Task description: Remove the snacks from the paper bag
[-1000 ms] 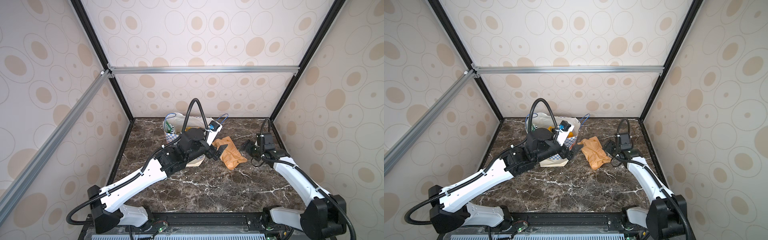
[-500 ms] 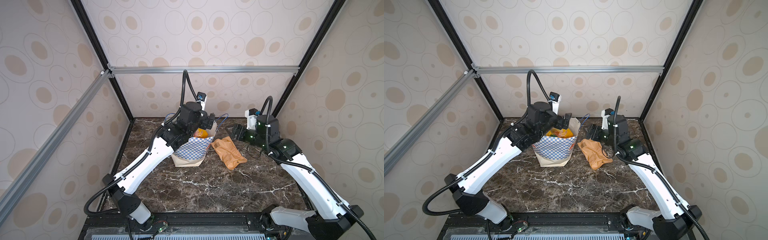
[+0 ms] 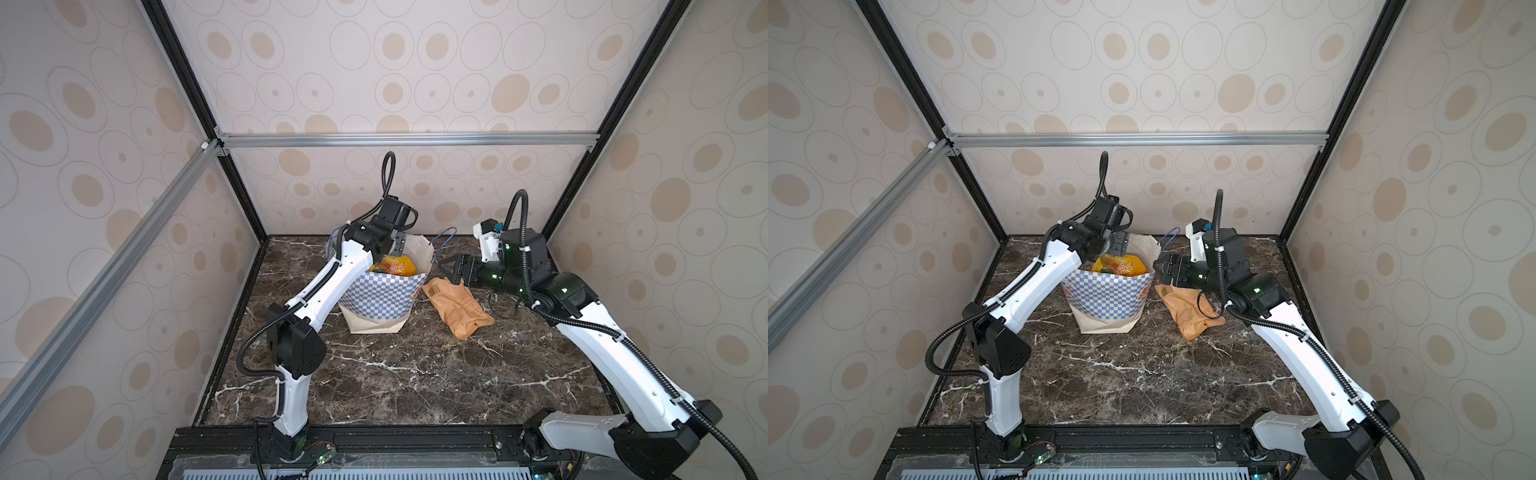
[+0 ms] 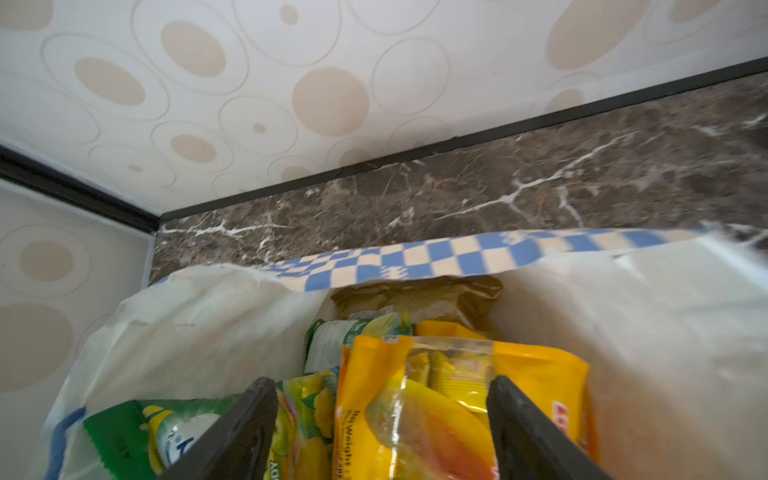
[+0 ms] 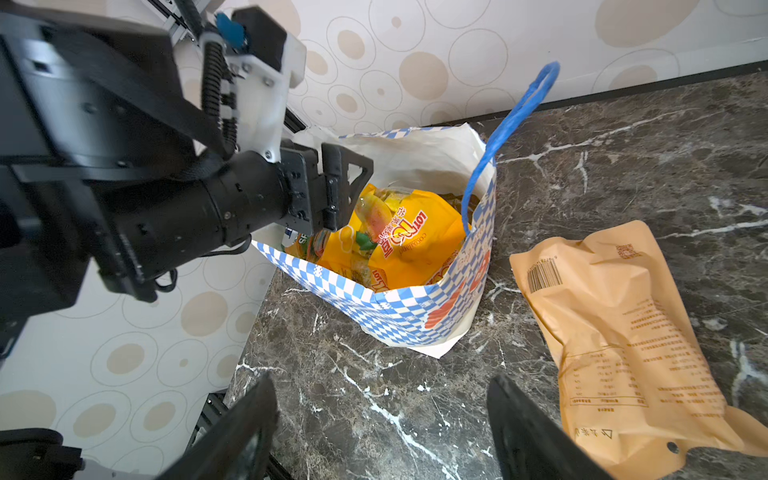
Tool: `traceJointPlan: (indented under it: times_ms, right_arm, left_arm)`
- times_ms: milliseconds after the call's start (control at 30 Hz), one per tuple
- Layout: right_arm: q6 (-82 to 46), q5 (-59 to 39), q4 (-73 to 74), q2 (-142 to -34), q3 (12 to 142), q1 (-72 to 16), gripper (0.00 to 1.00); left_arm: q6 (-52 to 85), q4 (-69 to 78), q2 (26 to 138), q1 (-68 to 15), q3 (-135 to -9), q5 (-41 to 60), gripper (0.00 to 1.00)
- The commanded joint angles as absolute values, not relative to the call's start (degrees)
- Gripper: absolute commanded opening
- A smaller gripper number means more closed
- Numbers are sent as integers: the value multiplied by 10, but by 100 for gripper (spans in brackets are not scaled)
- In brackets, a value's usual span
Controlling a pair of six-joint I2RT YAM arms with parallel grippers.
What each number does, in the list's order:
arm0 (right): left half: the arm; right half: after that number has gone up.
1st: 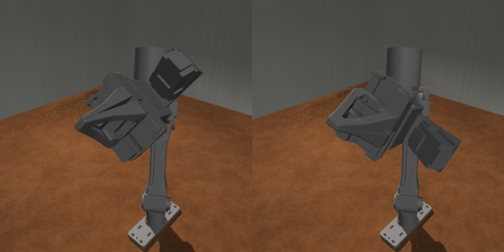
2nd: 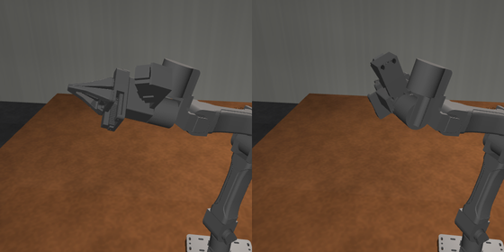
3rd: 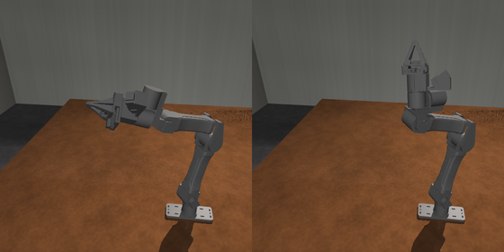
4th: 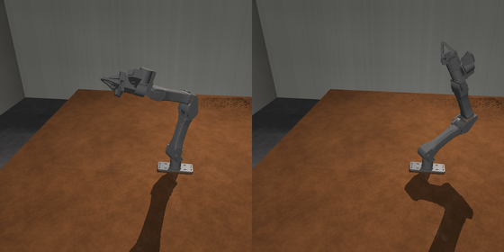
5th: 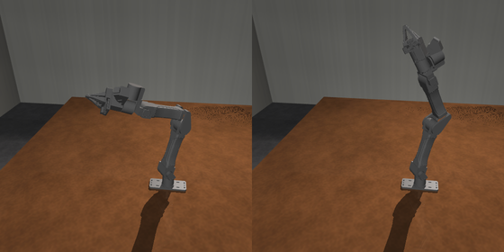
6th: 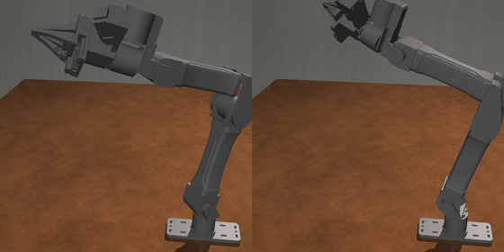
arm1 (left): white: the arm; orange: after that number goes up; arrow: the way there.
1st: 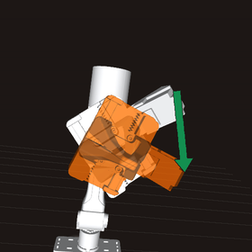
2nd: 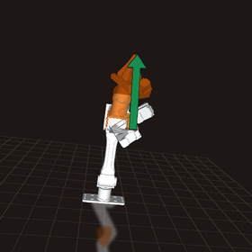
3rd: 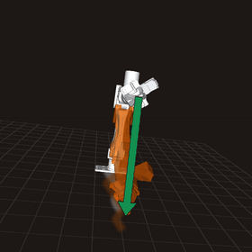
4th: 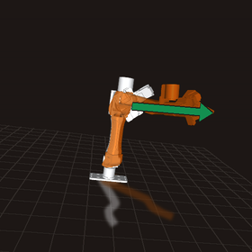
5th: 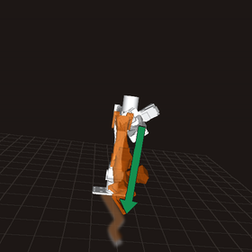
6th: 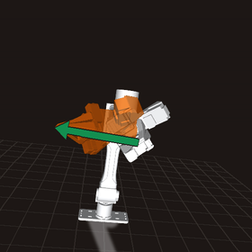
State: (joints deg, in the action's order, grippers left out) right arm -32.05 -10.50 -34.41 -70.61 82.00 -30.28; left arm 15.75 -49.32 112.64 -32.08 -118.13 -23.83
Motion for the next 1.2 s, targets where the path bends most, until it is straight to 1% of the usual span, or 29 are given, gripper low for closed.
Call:
traceJointPlan:
  times_ms: [0, 100, 267, 400, 533, 667, 800, 1033, 1133, 1167]
  right_arm:
    - [-316, -97, -353, -696, 814, -305, 82]
    - [-320, -101, -354, -702, 816, -305, 82]
    - [-324, -102, -352, -705, 816, -306, 82]
    - [-325, -100, -356, -706, 817, -305, 82]
    - [-327, -102, -357, -708, 819, -305, 82]
    - [-329, -104, -361, -712, 823, -305, 82]
    - [-332, -104, -361, -713, 824, -305, 82]
    - [-334, -103, -366, -711, 827, -306, 81]
    - [-336, -98, -370, -706, 826, -306, 81]
    - [-337, -95, -371, -704, 825, -305, 81]
  left_arm:
    - [172, -506, 1094, -305, -1142, -291, 79]
    - [166, -505, 1094, -295, -1113, -336, 77]
    - [167, -492, 1089, -279, -1075, -371, 76]
    - [166, -465, 1072, -277, -1046, -375, 76]
    - [165, -454, 1055, -277, -1037, -369, 78]
    - [158, -447, 1036, -276, -1031, -369, 77]
    - [167, -457, 1039, -258, -1025, -320, 75]
    - [168, -432, 1055, -238, -1000, -240, 70]
    - [175, -421, 1056, -231, -988, -221, 66]
    - [176, -414, 1053, -228, -981, -214, 63]
